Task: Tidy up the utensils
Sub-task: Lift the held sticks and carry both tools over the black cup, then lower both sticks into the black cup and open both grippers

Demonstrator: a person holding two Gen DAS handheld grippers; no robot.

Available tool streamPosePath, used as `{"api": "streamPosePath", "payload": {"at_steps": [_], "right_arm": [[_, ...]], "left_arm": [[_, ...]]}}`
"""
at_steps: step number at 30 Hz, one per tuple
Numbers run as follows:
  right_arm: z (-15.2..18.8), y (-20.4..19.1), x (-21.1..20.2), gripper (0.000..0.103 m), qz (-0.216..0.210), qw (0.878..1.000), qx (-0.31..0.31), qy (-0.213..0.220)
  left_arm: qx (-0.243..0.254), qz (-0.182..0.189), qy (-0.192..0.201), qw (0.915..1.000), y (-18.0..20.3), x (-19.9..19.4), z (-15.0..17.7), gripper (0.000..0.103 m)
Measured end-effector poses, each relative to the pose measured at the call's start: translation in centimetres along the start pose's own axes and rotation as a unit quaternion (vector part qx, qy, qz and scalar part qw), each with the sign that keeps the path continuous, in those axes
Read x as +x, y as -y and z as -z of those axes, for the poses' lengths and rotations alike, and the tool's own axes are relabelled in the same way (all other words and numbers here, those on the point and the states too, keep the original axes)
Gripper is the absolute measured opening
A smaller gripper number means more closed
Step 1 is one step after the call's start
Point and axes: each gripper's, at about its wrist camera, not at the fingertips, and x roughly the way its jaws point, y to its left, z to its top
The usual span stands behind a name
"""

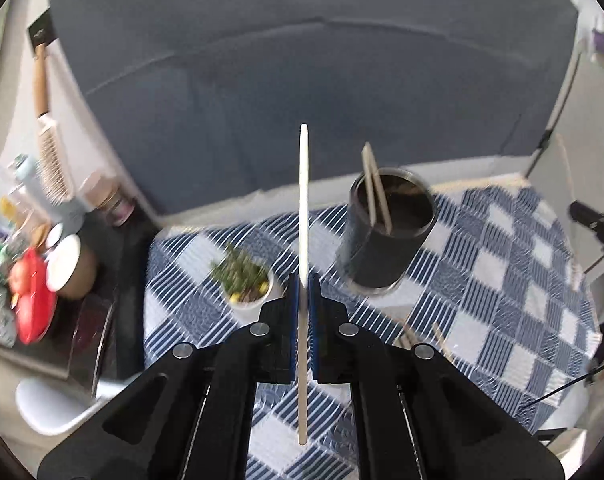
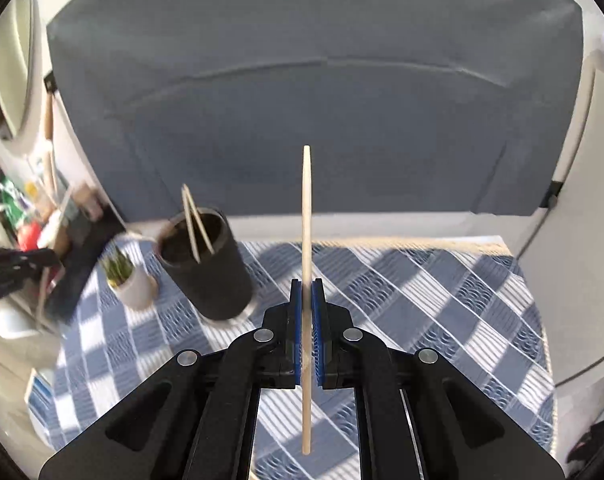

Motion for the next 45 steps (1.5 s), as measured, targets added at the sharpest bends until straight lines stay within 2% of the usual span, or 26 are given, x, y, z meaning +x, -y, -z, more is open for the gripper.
{"api": "streamPosePath", "payload": {"at_steps": [2,7,12,17,21,24,25,28,30,34,39,43,45], "right_arm": [[-0.7,-1.0,0.3,0.005,-0.003,1.000,0.008,0.009],[-1.7,-3.5,0.8,0.005,0.003,0.998,0.034,0.057],[-2.5,-5.0,1.4,0.005,-0.028,0.993,0.059,0.095],[-3.8,-6.3,2.3,0.005,-0.046,0.990,0.069,0.118],[-5.1,-6.9,3.4,0.005,-0.066,0.988,0.066,0.122],[-6.2,-7.0,4.4,0.005,-0.089,0.986,0.058,0.128],[-6.5,-7.1,4.8,0.005,-0.097,0.985,0.055,0.131],[-7.1,-7.2,5.8,0.005,-0.113,0.981,0.051,0.152],[-7.3,-7.3,6.5,0.005,-0.115,0.978,0.044,0.171],[-7.8,-7.1,8.6,0.005,-0.147,0.972,0.052,0.175],[-8.1,-7.2,11.3,0.005,-0.164,0.971,0.059,0.167],[-7.9,-7.2,12.7,0.005,-0.161,0.972,0.065,0.161],[-7.4,-7.1,13.2,0.005,-0.161,0.972,0.066,0.158]], "left_arm": [[0.009,0.012,0.013,0.9998,-0.4,0.3,-0.9,0.005],[0.018,0.080,0.026,0.9963,-2.1,1.8,-3.2,0.005],[0.021,0.124,0.057,0.9903,-2.6,2.3,-5.0,0.005],[0.006,0.179,0.090,0.9796,-2.3,3.0,-6.6,0.005],[0.006,0.204,0.121,0.9715,-1.4,3.7,-7.6,0.005],[-0.004,0.232,0.142,0.9623,-0.8,4.7,-8.4,0.005],[-0.005,0.236,0.147,0.9606,-0.7,5.0,-8.7,0.005],[-0.008,0.247,0.194,0.9493,-0.2,5.4,-9.0,0.005],[-0.008,0.247,0.204,0.9472,0.3,6.1,-9.3,0.005],[-0.008,0.248,0.230,0.9411,1.2,8.0,-9.5,0.005],[-0.037,0.267,0.226,0.9359,1.4,10.6,-9.2,0.005],[-0.045,0.263,0.216,0.9393,1.4,12.3,-8.7,0.005],[-0.054,0.276,0.214,0.9354,1.2,12.9,-8.3,0.005]]}}
